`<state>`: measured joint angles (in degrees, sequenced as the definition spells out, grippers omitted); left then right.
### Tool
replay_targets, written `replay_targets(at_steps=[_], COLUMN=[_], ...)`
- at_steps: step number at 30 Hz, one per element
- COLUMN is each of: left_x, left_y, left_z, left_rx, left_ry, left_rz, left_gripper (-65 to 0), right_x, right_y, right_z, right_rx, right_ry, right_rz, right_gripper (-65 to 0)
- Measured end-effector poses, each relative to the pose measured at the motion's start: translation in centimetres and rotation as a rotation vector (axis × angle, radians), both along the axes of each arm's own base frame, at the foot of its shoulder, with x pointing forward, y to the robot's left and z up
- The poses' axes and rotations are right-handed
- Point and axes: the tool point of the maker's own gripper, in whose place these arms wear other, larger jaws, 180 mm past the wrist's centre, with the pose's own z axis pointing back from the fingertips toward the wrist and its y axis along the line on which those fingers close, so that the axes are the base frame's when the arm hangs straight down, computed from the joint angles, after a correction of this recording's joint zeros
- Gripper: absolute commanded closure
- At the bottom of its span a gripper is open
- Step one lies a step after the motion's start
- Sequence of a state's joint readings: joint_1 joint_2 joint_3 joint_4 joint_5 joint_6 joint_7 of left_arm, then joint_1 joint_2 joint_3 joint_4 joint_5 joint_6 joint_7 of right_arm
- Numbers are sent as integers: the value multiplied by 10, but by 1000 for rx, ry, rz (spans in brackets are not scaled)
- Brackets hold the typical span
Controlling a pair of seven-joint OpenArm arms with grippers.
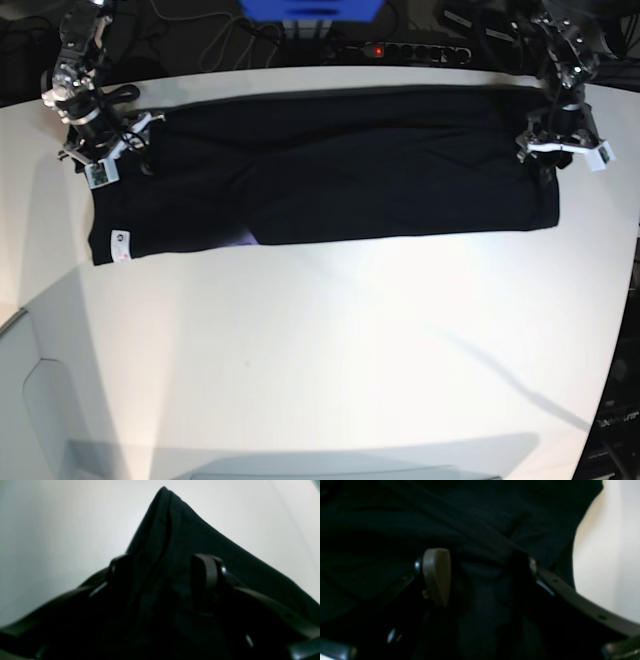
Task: Fold the T-shirt properly
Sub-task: 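Hold both ends of the shirt strip and adjust the grips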
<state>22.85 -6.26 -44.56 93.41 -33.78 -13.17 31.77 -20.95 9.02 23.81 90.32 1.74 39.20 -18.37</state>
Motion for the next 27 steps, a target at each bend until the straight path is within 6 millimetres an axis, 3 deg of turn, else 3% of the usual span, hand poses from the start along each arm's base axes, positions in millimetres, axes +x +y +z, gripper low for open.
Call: replay_targets(at_steps=[9,16,20,25,27], left_x=[-16,-3,2,4,2], left_y=[28,22,6,3,5], left_z=[-23,-24,-30,-34,-37], left_rx=[8,-14,-25,-35,-45], left_ry=[89,66,78,75,68], left_rz=[22,20,-29,-34,-22], left_gripper=[-362,-362,-352,-246,-232], right_x=[0,1,1,1,1], right_y=[0,0,0,0,0], right_z=[0,0,0,0,0], right_rx=[0,0,0,0,0], right_ry=[0,-1,-1,-1,-1], right_rz=[0,0,0,0,0], right_gripper=[-389,-389,-389,-389,-389])
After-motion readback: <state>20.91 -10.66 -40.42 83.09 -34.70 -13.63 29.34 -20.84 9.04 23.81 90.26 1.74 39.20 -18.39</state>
